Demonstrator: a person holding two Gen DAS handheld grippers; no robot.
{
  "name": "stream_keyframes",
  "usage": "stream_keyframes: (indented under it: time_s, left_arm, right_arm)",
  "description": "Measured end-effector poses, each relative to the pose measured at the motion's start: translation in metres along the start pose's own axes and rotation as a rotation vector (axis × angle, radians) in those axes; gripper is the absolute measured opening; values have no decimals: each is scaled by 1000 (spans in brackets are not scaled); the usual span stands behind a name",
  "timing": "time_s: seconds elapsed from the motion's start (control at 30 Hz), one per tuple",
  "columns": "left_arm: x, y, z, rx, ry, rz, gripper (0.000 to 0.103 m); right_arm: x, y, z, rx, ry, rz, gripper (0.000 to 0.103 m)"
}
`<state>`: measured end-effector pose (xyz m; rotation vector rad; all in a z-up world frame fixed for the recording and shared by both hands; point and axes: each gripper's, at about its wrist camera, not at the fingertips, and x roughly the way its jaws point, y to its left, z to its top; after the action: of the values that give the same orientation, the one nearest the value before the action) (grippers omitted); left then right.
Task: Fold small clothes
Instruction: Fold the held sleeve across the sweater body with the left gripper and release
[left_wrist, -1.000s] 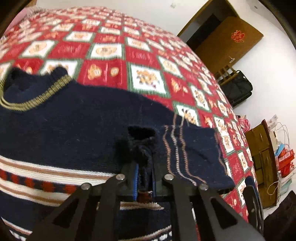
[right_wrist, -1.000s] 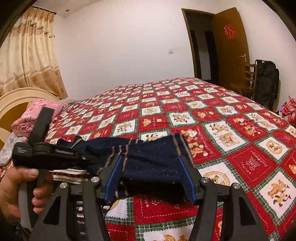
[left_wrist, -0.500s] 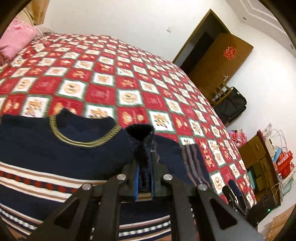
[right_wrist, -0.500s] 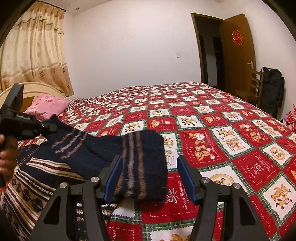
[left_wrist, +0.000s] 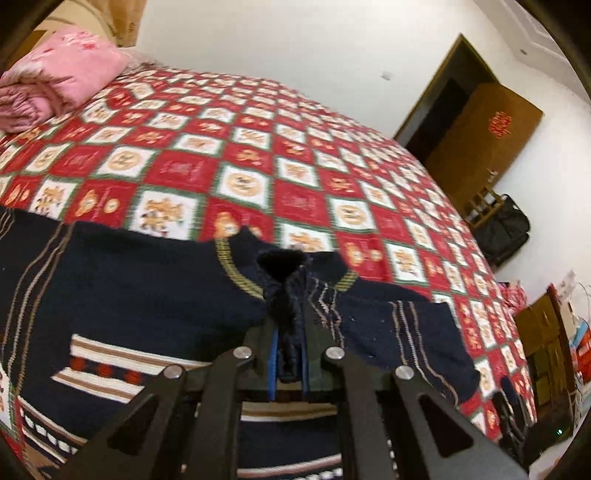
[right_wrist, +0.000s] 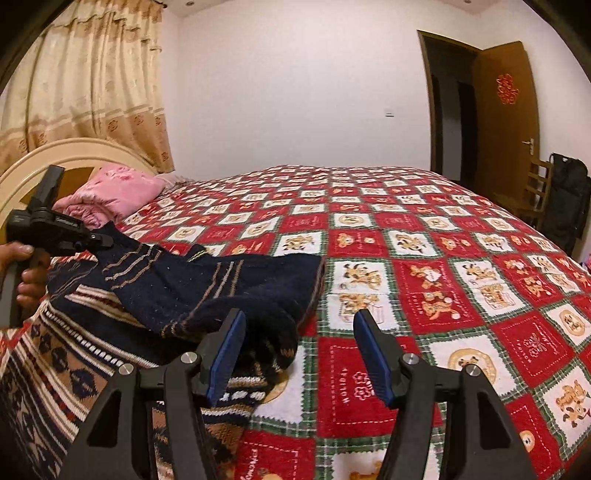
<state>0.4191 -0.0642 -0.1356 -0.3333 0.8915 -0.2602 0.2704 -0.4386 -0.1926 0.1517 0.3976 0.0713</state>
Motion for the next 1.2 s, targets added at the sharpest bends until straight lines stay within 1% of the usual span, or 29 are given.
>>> stream_keyframes:
  time_s: [0.07,0.13,0.2,0.27,0.33,0.4,0.47,0.5,0.53,0.57,0.6,0.63,0.67,0.7,0.73,0.77,0.83,0.87,0.93,1.03,1.13,1.2]
  left_arm:
    - [9,10,-2,-9,16,22,9]
    - [17,16,-6,-14,29,24,10]
    - [22,18,-11,0,43,42,10]
    - [29,20,-16,1,56,57,10]
    - [31,23,-18,-16,67,53,10]
    - [30,23,-20,-8,65,56,10]
    - [31,19,-22,14,68,63,10]
    - [31,19,-23,16,71,65,10]
    - [32,19,-25,14,72,65,11]
    - [33,18,-27,19,73,77,11]
    - [35,17,-28,24,76,86,11]
    - [34,17,-29,35,73,100,12]
    - [32,17,-30,43,70,107,16]
    - [30,17,-31,56,66,117,18]
    - [27,17,-33,66,60,130,25]
    - [23,19,-35,97,50,175,36]
    - [21,25,-40,139,51,240,44]
    - [19,29,-42,140,55,237,44]
    - [14,40,-46,124,63,229,46]
    - [-1,53,-52,117,56,226,46]
    - [-21,56,-56,131,22,225,46]
    - [-34,58,-59,143,2,235,50]
  right_arm:
    - [2,4,-2,-11,17,21,62]
    - [6,8,-4,-25,34,35,62]
    - [11,13,-6,-36,64,72,62]
    - [12,17,-5,-31,64,92,62]
    - [13,20,4,1,60,90,62]
    - [14,24,18,19,53,103,62]
    - [19,33,32,-3,43,118,62]
    - [28,40,38,-28,58,130,62]
    - [37,46,39,-52,85,127,62]
    - [52,53,39,-87,136,91,62]
    - [62,55,36,-93,177,72,59]
    - [77,55,28,-94,259,68,50]
    - [86,54,20,-101,321,45,48]
    - [91,52,12,-112,365,8,48]
    - [89,51,4,-140,375,-26,48]
    - [86,52,1,-163,375,-33,48]
    - [77,54,1,-178,386,-46,48]
    - [74,56,4,-176,382,-52,48]
    - [64,65,16,-181,340,-74,48]
    - [63,91,30,-211,306,-33,48]
    - [78,130,35,-265,302,22,48]
    - [102,149,27,-286,334,18,48]
